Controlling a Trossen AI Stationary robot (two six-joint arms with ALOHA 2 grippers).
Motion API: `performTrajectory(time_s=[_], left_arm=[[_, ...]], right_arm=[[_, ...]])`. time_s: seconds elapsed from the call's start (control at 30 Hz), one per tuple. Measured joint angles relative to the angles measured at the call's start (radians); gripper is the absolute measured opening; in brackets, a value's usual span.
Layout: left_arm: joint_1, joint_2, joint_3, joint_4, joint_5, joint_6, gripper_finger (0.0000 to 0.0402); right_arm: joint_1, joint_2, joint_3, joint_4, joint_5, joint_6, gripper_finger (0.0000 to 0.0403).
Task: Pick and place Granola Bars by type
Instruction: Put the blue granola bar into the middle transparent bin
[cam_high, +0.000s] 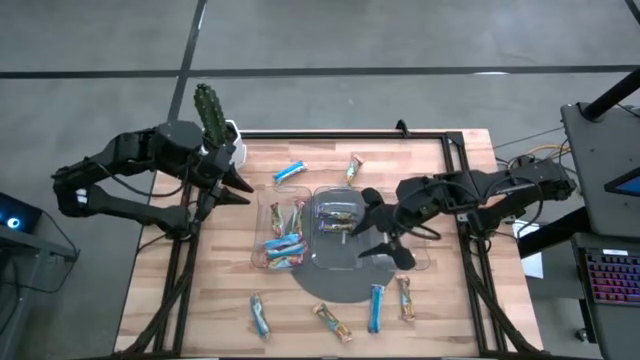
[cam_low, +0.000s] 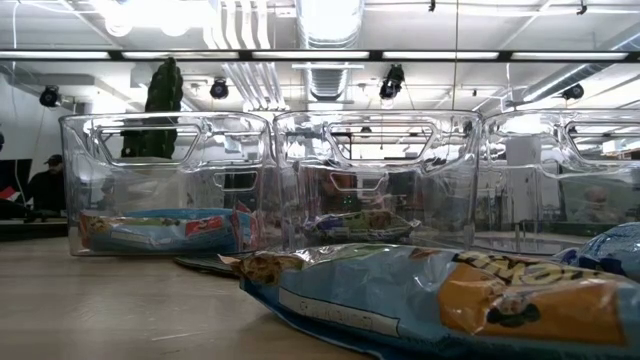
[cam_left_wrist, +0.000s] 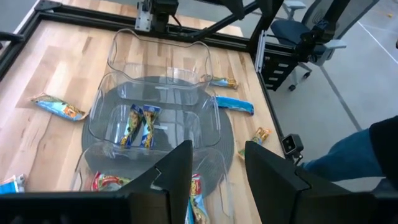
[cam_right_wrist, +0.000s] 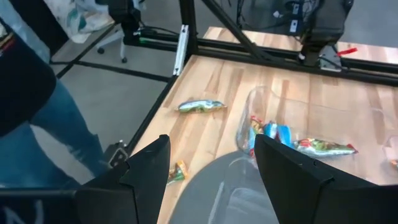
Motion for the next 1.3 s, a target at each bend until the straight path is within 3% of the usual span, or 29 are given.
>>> performTrajectory(time_s=[0.5, 0.77, 1.3], left_arm=[[0.000, 0.025, 0.000, 0.002, -0.001, 0.018, 0.0130], [-0.001, 0.038, 0.000, 0.002, -0.015, 0.015, 0.0130], [-0.001, 0.085, 0.000, 0.003, -0.021, 0.011, 0.0130]], right_arm=[[0.072, -0.001, 0.002, -0.036, 0.008, -0.103, 0.0224], [0.129, -0.001, 0.002, -0.181, 0.135, -0.238, 0.0224], [0.165, -0.001, -0.015, -0.183, 0.139, -0.250, 0.0224]])
